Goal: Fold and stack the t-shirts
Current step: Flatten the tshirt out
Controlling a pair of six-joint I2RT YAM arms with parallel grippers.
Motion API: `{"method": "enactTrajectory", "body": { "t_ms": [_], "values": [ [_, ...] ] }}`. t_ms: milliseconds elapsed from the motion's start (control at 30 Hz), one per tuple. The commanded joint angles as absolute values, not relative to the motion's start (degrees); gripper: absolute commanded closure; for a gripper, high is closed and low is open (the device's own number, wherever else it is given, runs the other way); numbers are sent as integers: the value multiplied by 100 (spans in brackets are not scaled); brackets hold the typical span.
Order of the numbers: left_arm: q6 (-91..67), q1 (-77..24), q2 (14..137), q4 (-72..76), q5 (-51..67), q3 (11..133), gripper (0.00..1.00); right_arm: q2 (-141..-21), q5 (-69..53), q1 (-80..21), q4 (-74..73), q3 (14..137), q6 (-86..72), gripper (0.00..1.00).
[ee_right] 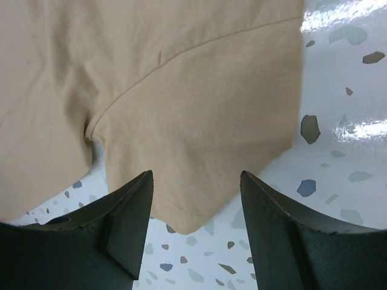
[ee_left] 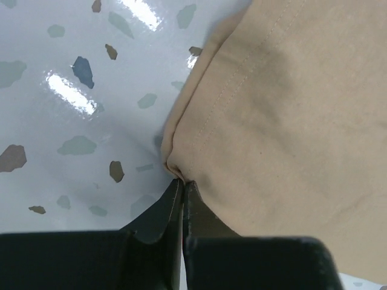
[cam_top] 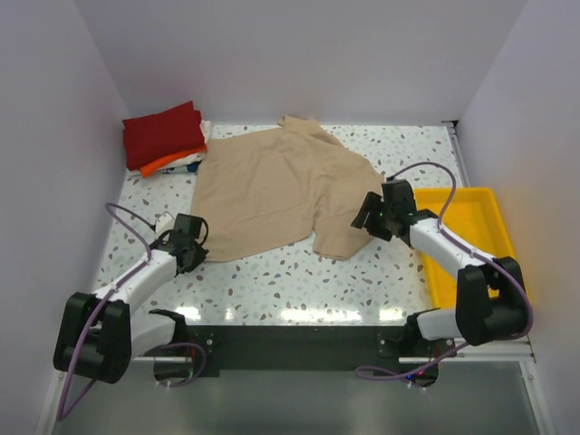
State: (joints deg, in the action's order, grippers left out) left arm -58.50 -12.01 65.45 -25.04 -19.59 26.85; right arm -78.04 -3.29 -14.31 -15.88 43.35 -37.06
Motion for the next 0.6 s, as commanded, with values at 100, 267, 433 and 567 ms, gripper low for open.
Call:
{"method": "enactTrajectory", "body": {
  "t_ms": [100,267,433,567],
  "values": [
    [-5406,-1169,6523,-2574,-1916,3137,100,-7989,132,-1231,-1758,4711,-3595,37],
    [-5099,-1002,6162,-2909,-2083,3805,100,-8112,149,-800,-1784,4658,-3577,37],
    [-4808,-800,5906,-2979,-2127,4296,100,-8375,18,-729,-1662,4624,-3665,39],
    [-4571,-703,5898,-3015,-2153,4544,100,-8359,-176,-764,-1310,4228,-3919,43]
  ]
}}
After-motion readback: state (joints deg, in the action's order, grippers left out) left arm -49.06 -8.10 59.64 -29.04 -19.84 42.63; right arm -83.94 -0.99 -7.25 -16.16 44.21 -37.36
